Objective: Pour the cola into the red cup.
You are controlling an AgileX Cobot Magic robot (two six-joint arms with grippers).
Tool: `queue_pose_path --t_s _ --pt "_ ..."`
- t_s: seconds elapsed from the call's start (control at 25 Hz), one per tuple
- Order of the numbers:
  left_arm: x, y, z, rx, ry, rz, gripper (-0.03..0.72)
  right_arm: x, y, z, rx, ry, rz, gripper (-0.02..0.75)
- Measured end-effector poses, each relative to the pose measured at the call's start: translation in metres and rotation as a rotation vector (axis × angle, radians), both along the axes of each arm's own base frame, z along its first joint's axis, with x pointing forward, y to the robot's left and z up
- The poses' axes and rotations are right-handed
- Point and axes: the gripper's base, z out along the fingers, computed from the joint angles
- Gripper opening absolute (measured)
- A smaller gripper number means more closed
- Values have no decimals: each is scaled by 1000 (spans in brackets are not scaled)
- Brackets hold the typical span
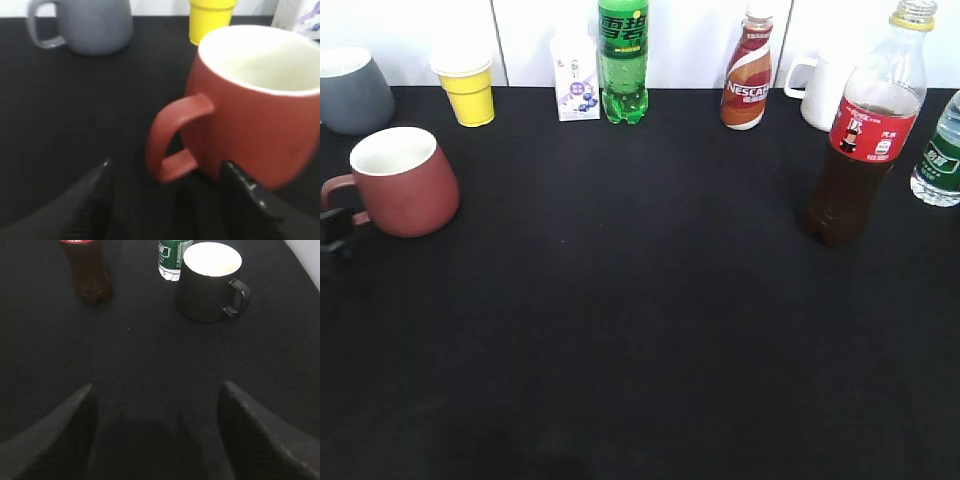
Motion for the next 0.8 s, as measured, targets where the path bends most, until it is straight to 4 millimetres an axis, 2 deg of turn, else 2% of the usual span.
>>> queue_pose_path --t_s 0.28,0.36,0.44,0.52,0.6,0.68,0.8 --pt "50 2 -20 26 -34 24 390 0 0 0 0 0 0 569" --pt "68 1 -29 25 -85 19 307 0 0 0 0 0 0 569" --pt "79 0 -33 25 -118 12 121 0 0 0 0 0 0 569" --pt "80 -2 -32 30 -142 -25 99 0 0 0 0 0 0 569" --pt "73 -13 -24 41 -152 -154 92 0 0 0 0 0 0 569" --pt "64 -26 -1 50 -212 -297 87 0 0 0 0 0 0 569" --pt "56 -50 30 17 -305 -399 85 0 0 0 0 0 0 569"
